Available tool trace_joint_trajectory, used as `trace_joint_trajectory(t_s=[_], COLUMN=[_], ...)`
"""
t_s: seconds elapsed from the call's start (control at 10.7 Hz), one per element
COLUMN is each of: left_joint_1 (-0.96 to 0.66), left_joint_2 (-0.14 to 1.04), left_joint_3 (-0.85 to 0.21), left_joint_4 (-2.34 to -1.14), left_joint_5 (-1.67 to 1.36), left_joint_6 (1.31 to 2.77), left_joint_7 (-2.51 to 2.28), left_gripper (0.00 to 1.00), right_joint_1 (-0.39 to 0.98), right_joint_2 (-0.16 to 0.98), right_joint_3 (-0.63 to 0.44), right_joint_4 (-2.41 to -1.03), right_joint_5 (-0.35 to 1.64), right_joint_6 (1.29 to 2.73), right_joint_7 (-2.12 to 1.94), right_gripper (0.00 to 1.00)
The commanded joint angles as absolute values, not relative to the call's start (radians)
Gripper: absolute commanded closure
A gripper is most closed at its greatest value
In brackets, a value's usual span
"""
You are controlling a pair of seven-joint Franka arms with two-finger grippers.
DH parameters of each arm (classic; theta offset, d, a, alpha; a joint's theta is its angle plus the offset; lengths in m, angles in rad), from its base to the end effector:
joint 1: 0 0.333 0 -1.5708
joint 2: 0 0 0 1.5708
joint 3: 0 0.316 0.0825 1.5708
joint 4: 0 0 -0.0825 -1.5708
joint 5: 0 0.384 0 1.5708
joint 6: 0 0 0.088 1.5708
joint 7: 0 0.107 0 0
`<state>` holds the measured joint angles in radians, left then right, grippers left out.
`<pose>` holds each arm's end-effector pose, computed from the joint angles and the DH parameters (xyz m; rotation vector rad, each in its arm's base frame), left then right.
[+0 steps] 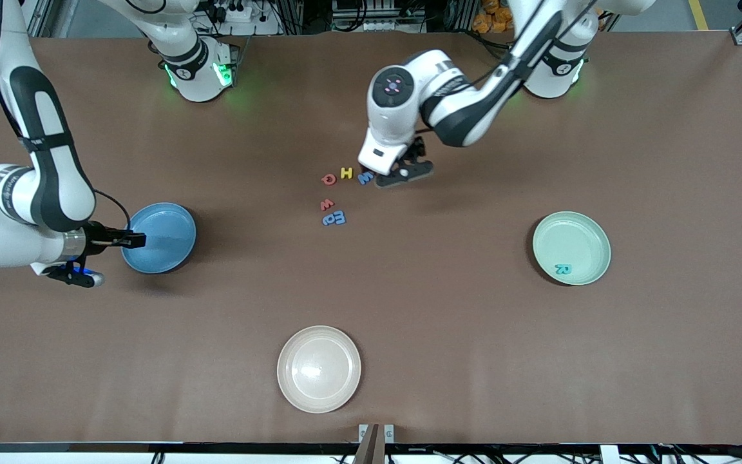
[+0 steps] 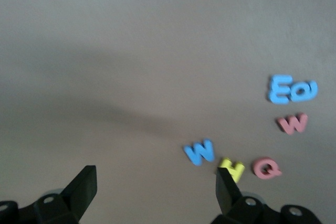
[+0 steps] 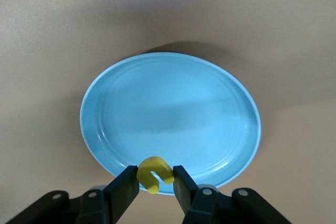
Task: Sort upper and lower case letters into plates
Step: 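Drop the yellow u on the blue plate while the left gripper returns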
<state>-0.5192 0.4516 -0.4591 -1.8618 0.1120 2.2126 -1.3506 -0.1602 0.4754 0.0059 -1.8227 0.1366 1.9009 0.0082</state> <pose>0.3694 -0.5102 0.2934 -3.0881 -0.5264 0.1863 0.5943 -0.0826 0.2503 -2.9166 0.3413 0.5759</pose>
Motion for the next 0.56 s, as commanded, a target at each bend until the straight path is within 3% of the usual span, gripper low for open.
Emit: trace_joint_trajectory(t_s=[0.0,0.19,0.47], left_joint_1=[-0.624,-0.652,-0.707], left_joint_2=[0.521,0.560,0.600], left_joint_3=[-0.385,-0.365,-0.328], left_joint_4=[-1.856,-1.859,-1.856], left_joint_5=[0.100,0.115,0.170], left_joint_6=[2.302,2.353,2.387], left_joint_7=[-1.474,-1.566,-1.725], left_gripper=[0.00,0.00,0.00], right_joint_1=[-0.161,-0.157,-0.092], right_joint_2=[0.479,0.476,0.448], right_joint_3=[0.017,0.018,0.028], right_joint_4=[-1.825,-1.822,-1.771], right_joint_5=[0.127,0.127,0.135], right_joint_6=[1.911,1.902,1.824], right_joint_7=[0.011,0.012,0.139], right_gripper=[0.13,0.00,0.00])
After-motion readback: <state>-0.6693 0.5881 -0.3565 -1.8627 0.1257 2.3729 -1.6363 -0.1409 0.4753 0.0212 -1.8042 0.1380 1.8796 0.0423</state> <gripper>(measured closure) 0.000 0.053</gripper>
